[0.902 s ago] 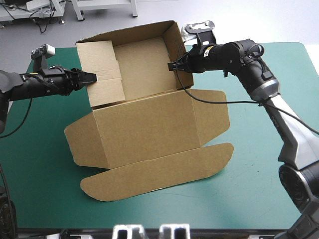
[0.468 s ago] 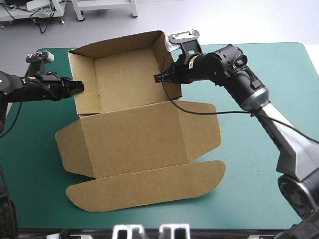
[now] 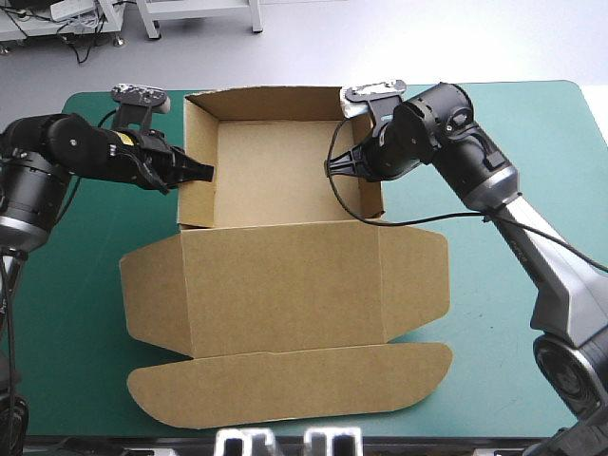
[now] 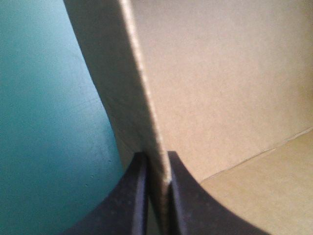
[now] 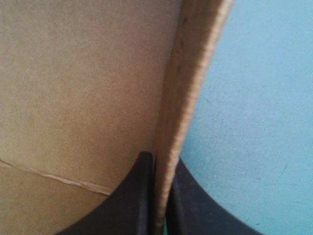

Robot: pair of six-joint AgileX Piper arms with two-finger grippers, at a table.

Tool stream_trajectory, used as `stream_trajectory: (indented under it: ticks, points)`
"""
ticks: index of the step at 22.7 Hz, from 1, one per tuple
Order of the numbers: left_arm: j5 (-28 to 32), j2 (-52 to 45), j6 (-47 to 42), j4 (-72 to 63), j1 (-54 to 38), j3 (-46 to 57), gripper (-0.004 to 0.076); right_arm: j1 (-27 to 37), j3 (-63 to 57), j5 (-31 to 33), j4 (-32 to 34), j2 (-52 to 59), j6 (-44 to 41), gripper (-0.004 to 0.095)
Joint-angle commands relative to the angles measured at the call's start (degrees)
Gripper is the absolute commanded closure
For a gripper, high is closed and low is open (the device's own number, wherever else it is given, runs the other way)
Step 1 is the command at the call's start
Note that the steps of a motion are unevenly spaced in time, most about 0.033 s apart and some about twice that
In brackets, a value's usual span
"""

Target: Fold the box

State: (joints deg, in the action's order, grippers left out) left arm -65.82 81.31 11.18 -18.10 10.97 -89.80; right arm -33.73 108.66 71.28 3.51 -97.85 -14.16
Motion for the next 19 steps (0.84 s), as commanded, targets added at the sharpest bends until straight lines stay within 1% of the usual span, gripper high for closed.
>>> stream_trajectory:
  ticks: [1,3,4,6,10,12,13,14,17,19]
  points:
    - [2.1,-0.3,-6.2,-3.5,6.8,-2.1,0.0734,0.9,1.1,0.2,-10.3,2.5,1.9,0.0908]
    - [-0.1,2.1,-8.7,-0.8,8.5,-2.1,0.0734,2.6,0.2,0.2,-15.3,2.5,1.9,0.0908]
    - [-2.3,5.1,-9.6,-0.5,9.5,-2.1,0.0734,3.6,-2.2,0.2,-18.2,2.5,2.4,0.0908]
    - [-3.1,9.0,-10.1,-0.5,10.6,-2.1,0.0734,3.7,-7.8,0.2,-18.0,2.5,2.4,0.0908]
    - [-2.9,12.3,-10.7,-0.5,10.9,-2.0,0.0734,3.7,-15.6,-0.1,-16.7,2.5,2.6,0.0909]
    - [-1.9,13.1,-11.2,-0.5,10.9,-0.9,0.0734,3.7,-19.3,-2.3,-15.8,2.5,2.6,0.0908]
    - [0.8,13.1,-11.8,-0.6,10.9,1.9,0.0734,3.7,-22.0,-5.1,-15.6,2.5,3.2,0.0908]
    - [1.7,13.1,-11.8,-1.0,10.9,3.2,0.0734,3.7,-23.4,-6.9,-15.4,2.5,3.2,0.0909]
    - [6.4,13.1,-11.8,-1.7,10.9,10.5,0.0734,3.8,-24.5,-13.1,-14.5,2.5,3.2,0.0909]
    - [8.6,13.1,-10.1,-3.7,10.9,12.4,0.0734,4.4,-24.5,-16.1,-14.8,2.2,3.2,0.0909]
